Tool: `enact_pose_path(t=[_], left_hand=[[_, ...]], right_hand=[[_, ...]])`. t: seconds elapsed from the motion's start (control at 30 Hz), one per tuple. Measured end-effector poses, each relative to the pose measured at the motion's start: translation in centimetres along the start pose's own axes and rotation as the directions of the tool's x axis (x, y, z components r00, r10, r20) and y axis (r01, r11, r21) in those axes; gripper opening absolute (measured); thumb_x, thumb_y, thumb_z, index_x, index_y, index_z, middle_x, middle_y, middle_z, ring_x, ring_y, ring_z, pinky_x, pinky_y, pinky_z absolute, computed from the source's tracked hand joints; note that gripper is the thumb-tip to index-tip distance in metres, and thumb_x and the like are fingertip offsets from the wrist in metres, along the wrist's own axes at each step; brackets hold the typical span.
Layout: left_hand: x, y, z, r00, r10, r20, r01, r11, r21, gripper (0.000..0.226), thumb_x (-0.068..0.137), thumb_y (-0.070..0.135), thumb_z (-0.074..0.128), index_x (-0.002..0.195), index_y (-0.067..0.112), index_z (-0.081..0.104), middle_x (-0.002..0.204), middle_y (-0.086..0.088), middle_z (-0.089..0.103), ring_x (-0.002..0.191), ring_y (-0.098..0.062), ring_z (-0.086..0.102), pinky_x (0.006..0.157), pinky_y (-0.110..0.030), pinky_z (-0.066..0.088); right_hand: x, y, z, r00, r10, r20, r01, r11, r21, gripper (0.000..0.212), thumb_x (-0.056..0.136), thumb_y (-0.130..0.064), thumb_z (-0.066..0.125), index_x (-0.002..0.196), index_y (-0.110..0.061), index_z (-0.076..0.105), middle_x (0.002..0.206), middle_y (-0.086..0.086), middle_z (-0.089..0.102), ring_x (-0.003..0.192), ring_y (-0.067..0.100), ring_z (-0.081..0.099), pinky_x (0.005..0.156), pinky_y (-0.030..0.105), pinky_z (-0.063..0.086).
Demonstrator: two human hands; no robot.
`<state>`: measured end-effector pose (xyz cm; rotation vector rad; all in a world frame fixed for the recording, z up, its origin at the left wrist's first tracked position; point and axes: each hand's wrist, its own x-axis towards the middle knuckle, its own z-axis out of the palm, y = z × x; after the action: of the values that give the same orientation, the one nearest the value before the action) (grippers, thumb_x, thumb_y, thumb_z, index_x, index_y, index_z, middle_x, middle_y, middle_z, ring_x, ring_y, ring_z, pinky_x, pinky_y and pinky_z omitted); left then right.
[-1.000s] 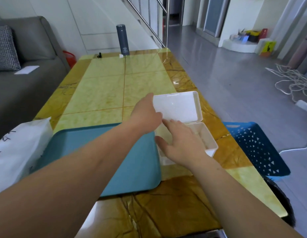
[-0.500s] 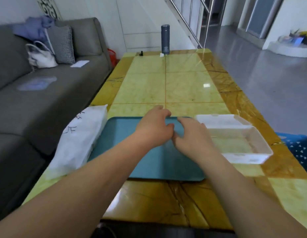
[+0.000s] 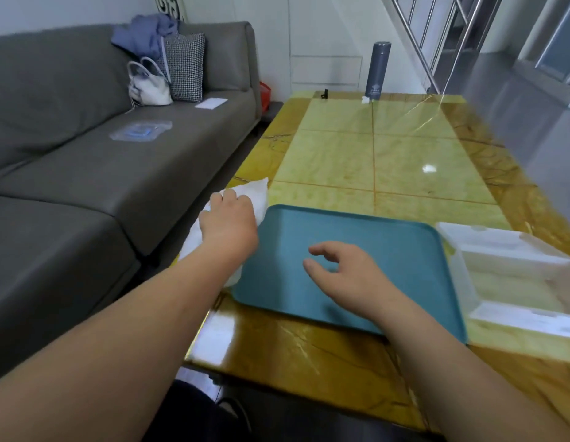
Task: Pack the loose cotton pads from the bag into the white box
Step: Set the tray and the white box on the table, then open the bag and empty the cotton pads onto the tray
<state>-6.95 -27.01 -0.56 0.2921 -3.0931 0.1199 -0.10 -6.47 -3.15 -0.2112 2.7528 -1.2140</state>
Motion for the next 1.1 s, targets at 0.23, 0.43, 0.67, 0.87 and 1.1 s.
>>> enact_pose_path(t=[0.23,0.43,0.67,0.87,1.1], left_hand=[[-1.5,3.5,-6.0,0.924,0.165,-0.344,-0.248,0.945,-0.214,0.019,0.092,0.007,0.055,0.102,0.02,0.044,0.113,-0.004,0.051,0.106,-0.03,0.05,0.069,-0.043,0.043],[-4.0,9.8,-6.6,0.951,0.069,-0.301,-0.292,0.517,-0.805,0.019,0.1,0.029,0.059,0.095,0.014,0.048,0.082,0.004,0.056,0.077,-0.024,0.054,0.065,-0.038,0.043],[-5.5,12.5,0.9,0.967,0.104,0.233,0.234,0.008,-0.972,0.011,0.092,0.029,0.069,0.097,0.019,0.066,0.094,-0.002,0.077,0.091,-0.022,0.075,0.081,-0.042,0.062],[-2.5,11.5,0.3,0.98,-0.005,0.2,0.196,-0.176,-0.965,0.025,0.099,0.037,0.066,0.118,0.021,0.065,0.087,0.01,0.071,0.066,-0.003,0.071,0.06,-0.026,0.06],[-2.3,11.5,0.7,0.983,0.005,0.183,0.182,-0.144,-0.973,0.016,0.098,0.017,0.063,0.112,0.024,0.063,0.087,-0.009,0.078,0.075,-0.022,0.074,0.063,-0.041,0.066]], right_hand=[[-0.1,0.7,-1.9,0.992,0.094,-0.089,-0.061,0.947,0.316,0.052,0.099,-0.046,0.064,0.146,-0.025,0.054,0.132,-0.004,0.065,0.111,0.006,0.064,0.092,0.024,0.054],[0.2,1.4,-5.3,0.937,0.34,-0.079,-0.138,0.569,0.811,0.093,0.075,-0.071,0.078,0.148,-0.021,0.05,0.13,-0.005,0.072,0.112,0.019,0.073,0.097,0.045,0.059],[-0.2,6.3,-8.2,0.934,0.31,-0.177,-0.159,0.807,0.569,0.044,0.08,-0.033,0.089,0.118,-0.02,0.07,0.103,-0.002,0.081,0.088,0.016,0.079,0.077,0.04,0.065],[0.8,8.1,-8.7,0.96,0.186,-0.21,-0.079,0.897,0.436,0.061,0.075,-0.027,0.093,0.127,-0.03,0.06,0.116,-0.005,0.075,0.103,0.015,0.075,0.091,0.046,0.061],[0.8,7.3,-8.6,0.959,0.139,-0.249,-0.093,0.978,0.187,0.038,0.086,-0.014,0.073,0.118,-0.031,0.061,0.098,-0.012,0.071,0.09,0.007,0.068,0.072,0.023,0.052]])
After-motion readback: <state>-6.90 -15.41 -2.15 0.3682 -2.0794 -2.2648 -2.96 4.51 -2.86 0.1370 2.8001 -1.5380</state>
